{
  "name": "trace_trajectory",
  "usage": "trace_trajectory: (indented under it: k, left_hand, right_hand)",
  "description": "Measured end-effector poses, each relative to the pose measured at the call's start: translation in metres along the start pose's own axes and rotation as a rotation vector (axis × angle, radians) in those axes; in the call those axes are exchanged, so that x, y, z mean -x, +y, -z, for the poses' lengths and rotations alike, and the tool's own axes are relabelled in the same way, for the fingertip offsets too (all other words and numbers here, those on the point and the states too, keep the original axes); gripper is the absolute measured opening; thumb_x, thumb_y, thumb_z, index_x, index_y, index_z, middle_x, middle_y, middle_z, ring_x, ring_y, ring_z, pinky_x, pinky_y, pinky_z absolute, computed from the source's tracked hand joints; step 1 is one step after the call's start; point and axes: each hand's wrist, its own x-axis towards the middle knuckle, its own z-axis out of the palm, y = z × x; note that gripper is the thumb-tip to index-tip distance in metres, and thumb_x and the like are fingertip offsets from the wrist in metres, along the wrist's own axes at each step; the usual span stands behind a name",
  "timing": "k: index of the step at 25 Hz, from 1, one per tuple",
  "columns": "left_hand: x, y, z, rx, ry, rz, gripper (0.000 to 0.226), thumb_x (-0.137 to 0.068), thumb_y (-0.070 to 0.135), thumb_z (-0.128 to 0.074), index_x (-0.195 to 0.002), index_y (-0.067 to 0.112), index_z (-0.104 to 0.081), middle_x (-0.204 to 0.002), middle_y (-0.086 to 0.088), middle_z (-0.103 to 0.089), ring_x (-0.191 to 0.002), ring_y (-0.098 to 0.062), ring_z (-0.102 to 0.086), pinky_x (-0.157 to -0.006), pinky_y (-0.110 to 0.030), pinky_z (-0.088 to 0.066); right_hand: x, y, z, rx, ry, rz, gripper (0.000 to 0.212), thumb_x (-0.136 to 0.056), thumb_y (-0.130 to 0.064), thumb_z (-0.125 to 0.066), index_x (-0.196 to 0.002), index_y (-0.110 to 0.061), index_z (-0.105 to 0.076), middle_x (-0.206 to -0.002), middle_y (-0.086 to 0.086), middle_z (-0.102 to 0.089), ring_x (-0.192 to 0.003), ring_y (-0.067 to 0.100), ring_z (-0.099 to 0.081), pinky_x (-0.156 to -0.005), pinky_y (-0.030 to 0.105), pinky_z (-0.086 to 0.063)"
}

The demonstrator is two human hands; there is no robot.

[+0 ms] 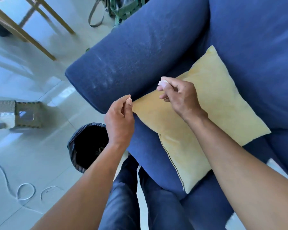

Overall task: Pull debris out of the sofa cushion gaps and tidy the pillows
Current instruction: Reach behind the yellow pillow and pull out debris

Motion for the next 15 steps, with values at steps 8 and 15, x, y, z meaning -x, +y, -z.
trace_trajectory:
  k: [8,15]
  left_hand:
    - [0.056,-0.053,0.103,-0.064,0.172,0.227,0.013,-0.096,0.031,-0.064,-0.105,0.028,-0.073,-0.090,0.013,-0.073,-0.081,0.000,-0.065,-0.078,-0.007,-0.046]
    - [0.076,-0.147,0.165,-0.139,0.311,0.411,0.014,-0.096,0.028,-0.065,-0.107,0.026,-0.073,-0.094,0.008,-0.072,-0.083,-0.007,-0.065,-0.075,-0.001,-0.037]
  right_hand:
    - [0.079,-0.024,-0.048,0.011,-0.094,-0.017,0.009,-0.091,-0.025,-0.070,-0.088,-0.018,-0.076,-0.081,-0.001,-0.079,-0.073,0.016,-0.075,-0.083,0.049,-0.061]
    - [0.125,-0.007,-0.151,0.071,-0.239,-0.014,0.007,-0.088,-0.021,-0.075,-0.081,-0.020,-0.077,-0.078,0.003,-0.076,-0.075,0.024,-0.072,-0.077,0.049,-0.061]
